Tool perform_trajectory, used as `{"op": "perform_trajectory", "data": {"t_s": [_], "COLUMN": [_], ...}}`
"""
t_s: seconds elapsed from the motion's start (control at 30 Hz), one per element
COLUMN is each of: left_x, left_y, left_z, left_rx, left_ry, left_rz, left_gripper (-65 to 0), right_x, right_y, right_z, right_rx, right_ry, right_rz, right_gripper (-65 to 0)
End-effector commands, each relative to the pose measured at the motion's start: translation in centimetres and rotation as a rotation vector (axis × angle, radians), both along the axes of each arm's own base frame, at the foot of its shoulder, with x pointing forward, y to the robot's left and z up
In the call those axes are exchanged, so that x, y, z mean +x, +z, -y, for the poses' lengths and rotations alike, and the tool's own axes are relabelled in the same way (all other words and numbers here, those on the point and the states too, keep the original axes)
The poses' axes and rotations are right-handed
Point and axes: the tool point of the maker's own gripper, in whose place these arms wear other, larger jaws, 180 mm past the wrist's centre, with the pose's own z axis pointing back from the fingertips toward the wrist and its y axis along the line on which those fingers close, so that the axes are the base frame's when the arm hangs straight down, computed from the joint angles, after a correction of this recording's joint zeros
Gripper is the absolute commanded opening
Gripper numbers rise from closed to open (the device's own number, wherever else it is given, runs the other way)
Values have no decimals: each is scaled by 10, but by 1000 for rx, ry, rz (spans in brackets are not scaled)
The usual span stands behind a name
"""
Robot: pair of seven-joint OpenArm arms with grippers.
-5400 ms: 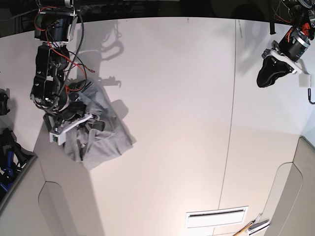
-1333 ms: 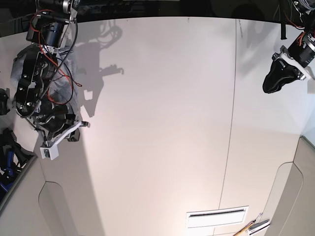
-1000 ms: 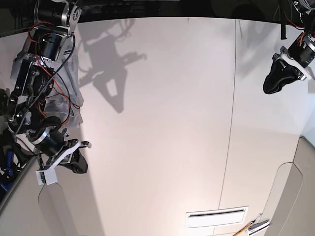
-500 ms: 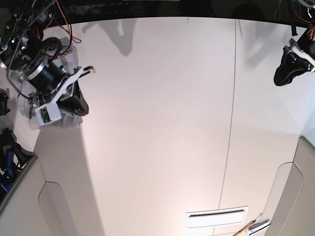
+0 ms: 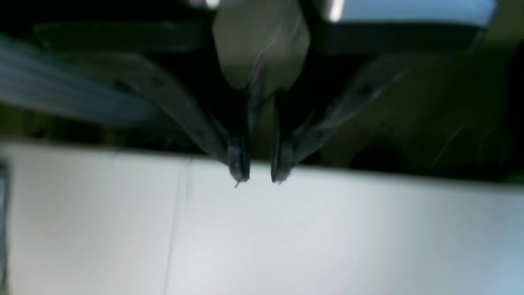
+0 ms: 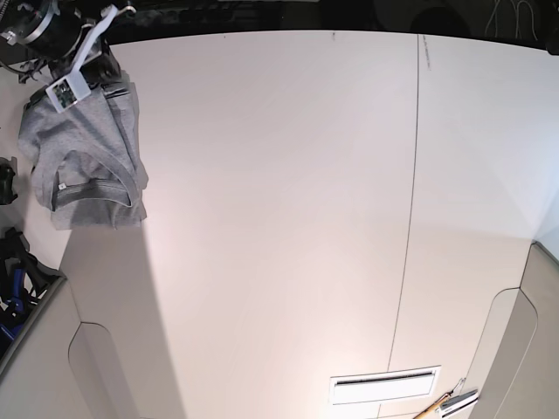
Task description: Fold the T-shirt properly
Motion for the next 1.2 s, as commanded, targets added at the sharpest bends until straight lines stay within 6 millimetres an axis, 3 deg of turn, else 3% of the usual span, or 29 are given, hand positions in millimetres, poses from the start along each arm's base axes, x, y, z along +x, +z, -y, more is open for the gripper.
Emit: {"op": "perform_trajectory", "data": {"t_s": [0.0,0.17,0.3,0.33,0.47,0.6,0.67,0.8,0.9,1.03,1.17], "left_x": [0,-34,-74,-75,-91,-120,-136,-188,-210,-226,-220], "left_y": [9,12,12,10,-9,-47,-67,-103,-125,-153,-187], "left_z": [-2,-9,-8,-7,7,45,68,110,140,166,180], "left_rx": [19,50,40,32,-52,-228,-305,-378,-434,-471,-444], "left_ry": [-30,-94,-106,-110,-103,-113,-122,-231,-325,-418,-482], "left_rz": [-3,-190,-344,-352,-409,-510,-555,-728,-817,-888,-889], "left_gripper": [-545,-545,-545,-545,-545,-545,-545,-545,-545,-545,-545], "right_x": [-10,-72,-112,-122,-156,-172,-178,-195,-216,-250,-266], "right_y": [4,-2,-3,-2,2,-1,-10,-34,-57,-91,-129], "right_z": [-3,-11,-7,-7,-7,-4,1,2,-1,-5,-11], "right_rx": [11,77,72,72,79,82,89,129,160,152,133], "right_ry": [28,85,111,117,116,99,75,33,47,115,172], "right_rz": [-20,-240,-374,-405,-510,-569,-601,-688,-789,-945,-1049], "right_gripper": [-650,-650,-650,-650,-650,-650,-650,-650,-650,-650,-650]}}
